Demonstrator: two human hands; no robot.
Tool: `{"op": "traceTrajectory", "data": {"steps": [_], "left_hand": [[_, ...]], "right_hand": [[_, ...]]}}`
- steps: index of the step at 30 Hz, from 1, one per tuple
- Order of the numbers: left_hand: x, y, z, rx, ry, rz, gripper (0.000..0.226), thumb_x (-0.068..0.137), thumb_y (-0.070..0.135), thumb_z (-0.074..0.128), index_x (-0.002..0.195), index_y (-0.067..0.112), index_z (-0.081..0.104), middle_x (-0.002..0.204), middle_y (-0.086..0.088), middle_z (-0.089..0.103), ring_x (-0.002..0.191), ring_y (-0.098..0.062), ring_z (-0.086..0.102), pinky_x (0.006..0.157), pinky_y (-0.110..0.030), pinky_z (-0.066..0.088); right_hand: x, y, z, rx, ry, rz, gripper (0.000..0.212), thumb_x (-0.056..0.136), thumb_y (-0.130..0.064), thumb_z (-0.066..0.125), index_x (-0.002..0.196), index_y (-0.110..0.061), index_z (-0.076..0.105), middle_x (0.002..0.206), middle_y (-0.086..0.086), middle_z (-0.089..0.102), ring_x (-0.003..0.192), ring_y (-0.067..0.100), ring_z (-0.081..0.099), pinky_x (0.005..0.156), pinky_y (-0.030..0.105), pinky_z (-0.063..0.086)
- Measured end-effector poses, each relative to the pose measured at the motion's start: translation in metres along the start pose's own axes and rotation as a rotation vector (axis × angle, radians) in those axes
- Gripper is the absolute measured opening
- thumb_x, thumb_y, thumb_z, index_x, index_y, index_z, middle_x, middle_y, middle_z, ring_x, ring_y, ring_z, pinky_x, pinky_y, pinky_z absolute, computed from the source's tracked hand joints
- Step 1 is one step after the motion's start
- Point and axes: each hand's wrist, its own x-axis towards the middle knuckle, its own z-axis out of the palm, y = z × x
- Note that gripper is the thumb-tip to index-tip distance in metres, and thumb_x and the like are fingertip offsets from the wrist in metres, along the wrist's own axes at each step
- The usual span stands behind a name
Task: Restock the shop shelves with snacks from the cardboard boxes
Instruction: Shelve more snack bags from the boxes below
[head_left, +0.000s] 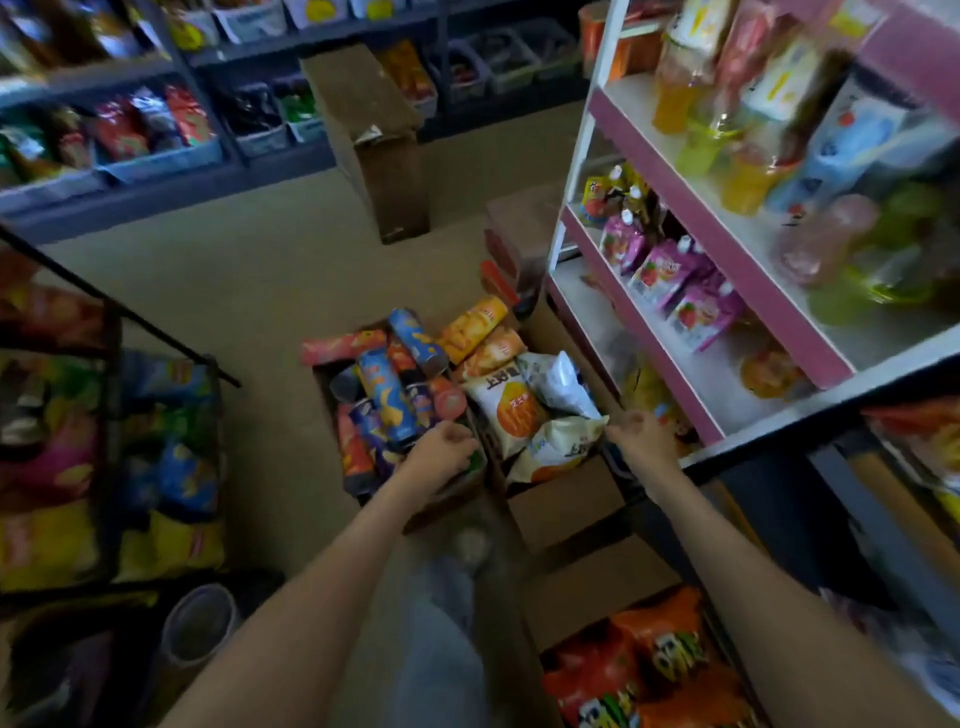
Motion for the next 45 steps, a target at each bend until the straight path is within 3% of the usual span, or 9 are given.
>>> {"op": "traceTrajectory", "data": {"steps": [6, 10, 12, 16, 21, 26, 31, 39, 45], "left_hand": [[0.181, 0.007, 0.013, 0.242, -0.053, 0.066, 0.048, 0.099, -0.002, 0.032, 0.058, 0.016, 0.047, 0.055, 0.001, 0.045, 0.047, -0.013, 0.045, 0.05, -0.018, 0.036], [0.247, 0.004, 0.021, 0.316, -0.144, -0.033, 0.007, 0.096, 0.018, 0.05, 0.097, 0.021, 0.056, 0.097, -0.002, 0.059, 0.097, -0.023, 0.062, 0.084, -0.032, 0.048], [0.273, -0.005, 0.026, 0.382, -0.265, -0.023, 0.028, 0.098, 0.025, 0.046, 0.125, 0.017, 0.049, 0.112, -0.004, 0.06, 0.104, -0.024, 0.059, 0.082, -0.033, 0.049], [0.3, -0.021, 0.033, 0.463, -0.403, -0.003, 0.042, 0.098, 0.026, 0.048, 0.139, 0.019, 0.039, 0.125, -0.003, 0.058, 0.112, -0.02, 0.056, 0.089, -0.034, 0.048], [0.316, -0.028, 0.036, 0.385, -0.344, -0.035, 0.036, 0.098, 0.022, 0.049, 0.134, 0.016, 0.044, 0.122, -0.006, 0.059, 0.108, -0.021, 0.057, 0.09, -0.039, 0.049], [0.322, -0.013, 0.041, 0.265, -0.329, -0.119, 0.031, 0.099, 0.029, 0.048, 0.129, 0.021, 0.048, 0.119, -0.002, 0.06, 0.096, -0.015, 0.056, 0.069, -0.026, 0.044], [0.322, 0.026, 0.062, -0.174, -0.255, -0.428, 0.019, 0.097, 0.028, 0.053, 0.113, 0.02, 0.054, 0.091, -0.004, 0.058, 0.081, -0.017, 0.057, 0.073, -0.029, 0.048], [0.298, 0.081, 0.089, -0.463, -0.378, -0.608, 0.071, 0.083, 0.057, 0.064, 0.134, 0.01, 0.046, 0.134, -0.019, 0.051, 0.126, -0.039, 0.05, 0.1, -0.05, 0.046], [0.241, 0.086, 0.109, -0.523, -0.301, -0.487, 0.089, 0.062, 0.053, 0.085, 0.134, 0.019, 0.046, 0.113, -0.009, 0.068, 0.099, -0.028, 0.067, 0.088, -0.055, 0.053]], "right_hand": [[0.145, -0.009, 0.078, -0.033, 0.133, -0.017, 0.03, 0.088, -0.019, 0.054, 0.115, -0.007, 0.049, 0.092, 0.005, 0.055, 0.072, 0.015, 0.049, 0.058, 0.025, 0.033], [0.225, 0.004, 0.133, -0.173, 0.124, 0.0, 0.047, 0.094, -0.016, 0.055, 0.138, -0.006, 0.043, 0.132, 0.014, 0.051, 0.12, 0.03, 0.049, 0.097, 0.04, 0.042], [0.257, 0.005, 0.155, -0.308, 0.155, -0.065, 0.061, 0.096, -0.013, 0.053, 0.151, -0.013, 0.027, 0.15, 0.012, 0.036, 0.136, 0.033, 0.034, 0.109, 0.046, 0.031], [0.309, 0.016, 0.189, -0.608, 0.152, -0.063, 0.07, 0.097, -0.019, 0.054, 0.154, -0.018, 0.014, 0.156, 0.011, 0.027, 0.139, 0.036, 0.027, 0.107, 0.051, 0.029], [0.34, 0.031, 0.193, -0.674, 0.218, 0.008, 0.034, 0.096, -0.009, 0.052, 0.128, 0.0, 0.047, 0.135, 0.022, 0.046, 0.129, 0.038, 0.036, 0.101, 0.044, 0.031], [0.338, 0.029, 0.172, -0.647, 0.205, -0.149, 0.017, 0.091, -0.006, 0.058, 0.103, 0.006, 0.058, 0.113, 0.025, 0.057, 0.11, 0.042, 0.049, 0.091, 0.046, 0.039], [0.299, 0.006, 0.147, -0.583, 0.297, -0.436, 0.013, 0.078, -0.011, 0.055, 0.072, 0.001, 0.054, 0.073, 0.021, 0.057, 0.07, 0.038, 0.058, 0.062, 0.041, 0.048], [0.209, -0.011, 0.096, -0.367, 0.214, -0.729, 0.016, 0.085, -0.016, 0.055, 0.074, -0.005, 0.054, 0.078, 0.014, 0.055, 0.08, 0.022, 0.046, 0.07, 0.033, 0.04], [0.137, 0.008, 0.069, -0.241, 0.124, -0.847, 0.021, 0.09, -0.014, 0.06, 0.073, -0.004, 0.052, 0.073, 0.01, 0.05, 0.075, 0.021, 0.043, 0.067, 0.034, 0.038]]}}
